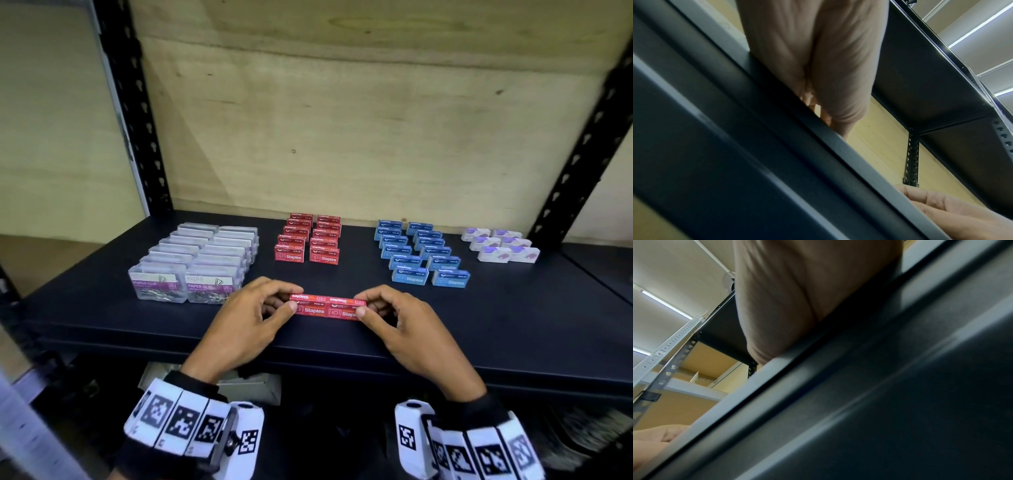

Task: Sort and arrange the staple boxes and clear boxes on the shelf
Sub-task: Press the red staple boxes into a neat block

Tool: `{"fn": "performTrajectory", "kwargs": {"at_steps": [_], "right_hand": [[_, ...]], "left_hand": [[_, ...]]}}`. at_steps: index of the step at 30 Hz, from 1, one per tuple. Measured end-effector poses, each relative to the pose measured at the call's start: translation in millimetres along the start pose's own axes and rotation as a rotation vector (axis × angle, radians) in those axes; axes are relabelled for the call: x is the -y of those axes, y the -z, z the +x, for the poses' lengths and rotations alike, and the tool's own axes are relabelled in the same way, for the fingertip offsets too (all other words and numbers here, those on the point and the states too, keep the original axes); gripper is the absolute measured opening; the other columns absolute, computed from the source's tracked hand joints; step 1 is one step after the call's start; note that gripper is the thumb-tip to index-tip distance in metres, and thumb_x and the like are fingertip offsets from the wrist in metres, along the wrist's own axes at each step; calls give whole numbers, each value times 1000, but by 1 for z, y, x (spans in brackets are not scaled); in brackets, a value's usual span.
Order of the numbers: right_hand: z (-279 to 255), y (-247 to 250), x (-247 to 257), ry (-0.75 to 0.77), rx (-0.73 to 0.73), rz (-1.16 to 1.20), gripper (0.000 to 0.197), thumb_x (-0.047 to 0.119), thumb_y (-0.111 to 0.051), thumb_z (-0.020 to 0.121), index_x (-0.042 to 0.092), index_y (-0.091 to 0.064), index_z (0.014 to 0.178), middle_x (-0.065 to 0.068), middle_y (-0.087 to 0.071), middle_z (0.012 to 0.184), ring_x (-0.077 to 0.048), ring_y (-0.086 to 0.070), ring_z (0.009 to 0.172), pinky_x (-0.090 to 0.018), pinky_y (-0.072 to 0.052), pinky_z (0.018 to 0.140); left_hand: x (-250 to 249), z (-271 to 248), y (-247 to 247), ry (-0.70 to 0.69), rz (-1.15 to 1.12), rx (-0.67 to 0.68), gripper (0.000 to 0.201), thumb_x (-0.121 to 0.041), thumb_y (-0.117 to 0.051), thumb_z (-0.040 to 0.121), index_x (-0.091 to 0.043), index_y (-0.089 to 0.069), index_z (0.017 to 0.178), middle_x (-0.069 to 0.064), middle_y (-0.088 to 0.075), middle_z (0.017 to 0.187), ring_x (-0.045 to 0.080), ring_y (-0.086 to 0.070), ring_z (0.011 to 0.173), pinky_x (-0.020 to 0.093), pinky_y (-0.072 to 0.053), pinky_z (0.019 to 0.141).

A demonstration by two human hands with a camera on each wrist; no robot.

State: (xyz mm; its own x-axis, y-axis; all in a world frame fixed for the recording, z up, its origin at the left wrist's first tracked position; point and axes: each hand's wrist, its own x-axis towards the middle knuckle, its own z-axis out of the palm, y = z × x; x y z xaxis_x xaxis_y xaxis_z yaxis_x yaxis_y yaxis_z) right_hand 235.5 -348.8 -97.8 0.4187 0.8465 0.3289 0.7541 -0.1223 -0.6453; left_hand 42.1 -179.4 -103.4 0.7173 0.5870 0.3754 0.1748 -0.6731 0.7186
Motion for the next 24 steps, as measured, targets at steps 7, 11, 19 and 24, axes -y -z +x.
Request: {"fn": "performTrajectory", "kwargs": {"at_steps": [7,11,19,24], "right_hand": [[-2,4,5,-70,-28,40,30,53,-58,89,38,-60,115,19,-64,89,-2,-60,88,-24,-48,81],[-4,21,15,-81,51,47,36,55,-59,87,39,-58,119,16,-63,97,-2,-61,92,-31,-52,87],[41,77,72,1,354,-294,33,56,-57,87,40,-59,116,20,-65,101,5,-61,91,-22,-51,86],[102,85,85,-14,507,-469,32,51,-62,89,34,-62,116,16,-67,102,-5,-63,96,-27,-50,90]], "left_hand": [[-9,0,0,43,-43,-37,31,-32,-68,88,-29,-64,119,-13,-56,108,-1,-63,86,10,-49,76],[-24,7,14,24,129,50,38,-46,-62,88,-34,-57,124,-17,-48,113,-2,-60,92,20,-52,78],[-89,76,72,-51,590,260,25,-49,-61,89,-38,-64,111,-20,-64,101,1,-61,89,28,-50,86],[-89,135,87,-5,787,496,22,-42,-66,88,-32,-69,107,-15,-68,101,8,-62,97,31,-50,90]]}}
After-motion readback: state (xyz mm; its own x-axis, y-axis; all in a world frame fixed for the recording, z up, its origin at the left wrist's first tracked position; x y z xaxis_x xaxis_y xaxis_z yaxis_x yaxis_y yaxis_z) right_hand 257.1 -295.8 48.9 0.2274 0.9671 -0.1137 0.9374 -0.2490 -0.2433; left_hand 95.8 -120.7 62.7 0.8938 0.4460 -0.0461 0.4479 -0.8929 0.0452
